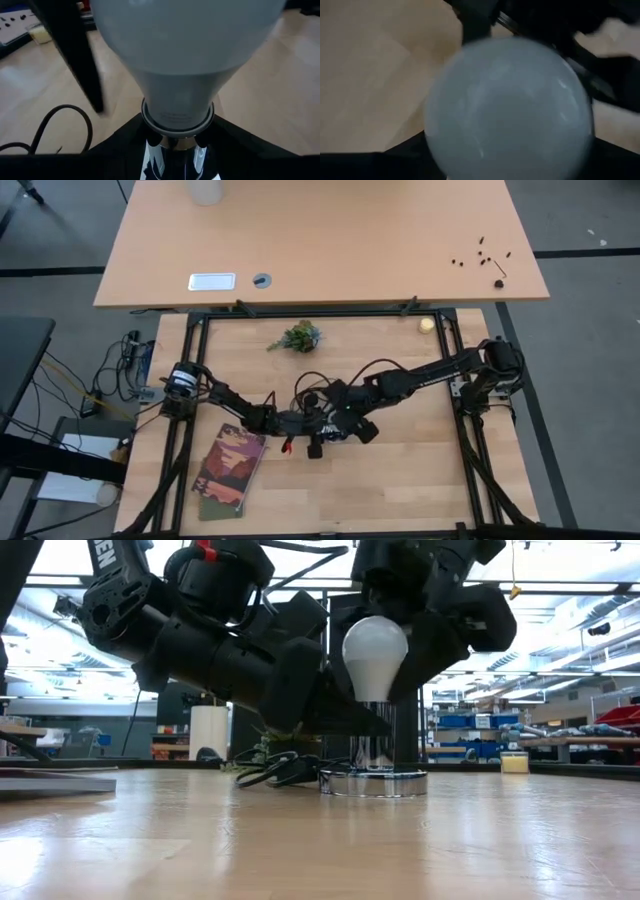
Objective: Screw lightbulb
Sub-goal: Remove the white lightbulb from the lamp socket
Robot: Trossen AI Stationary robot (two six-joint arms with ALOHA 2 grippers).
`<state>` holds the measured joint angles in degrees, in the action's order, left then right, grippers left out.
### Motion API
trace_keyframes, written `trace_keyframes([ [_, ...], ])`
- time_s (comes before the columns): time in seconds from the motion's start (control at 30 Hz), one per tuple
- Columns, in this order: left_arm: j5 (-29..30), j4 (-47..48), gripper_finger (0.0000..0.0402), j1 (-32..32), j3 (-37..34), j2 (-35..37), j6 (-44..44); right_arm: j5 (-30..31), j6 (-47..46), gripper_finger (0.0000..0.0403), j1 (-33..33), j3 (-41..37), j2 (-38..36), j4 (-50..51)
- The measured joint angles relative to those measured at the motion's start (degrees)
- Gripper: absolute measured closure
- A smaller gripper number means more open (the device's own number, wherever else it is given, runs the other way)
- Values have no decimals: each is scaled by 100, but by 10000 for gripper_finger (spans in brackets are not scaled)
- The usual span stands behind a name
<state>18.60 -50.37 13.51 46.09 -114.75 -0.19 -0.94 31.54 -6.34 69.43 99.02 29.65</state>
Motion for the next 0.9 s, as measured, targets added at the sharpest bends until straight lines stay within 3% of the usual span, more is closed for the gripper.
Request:
trace_keyframes([
  [0.2, -37, -4, 208, -7, 0, -1, 7, 281, -999, 87, -99, 0, -238, 761],
  [0.5, 22, -26, 208, -43, 0, -6, -30, 294, -3200, 8, -104, 0, -254, 681],
  [0.73, 215, -25, 208, -47, 0, -6, -6, 312, -3968, 24, -141, 2, -271, 580],
  [0.9, 256, -5, 208, -49, -2, -6, -21, 740, -4246, 29, -256, 2, -280, 596],
])
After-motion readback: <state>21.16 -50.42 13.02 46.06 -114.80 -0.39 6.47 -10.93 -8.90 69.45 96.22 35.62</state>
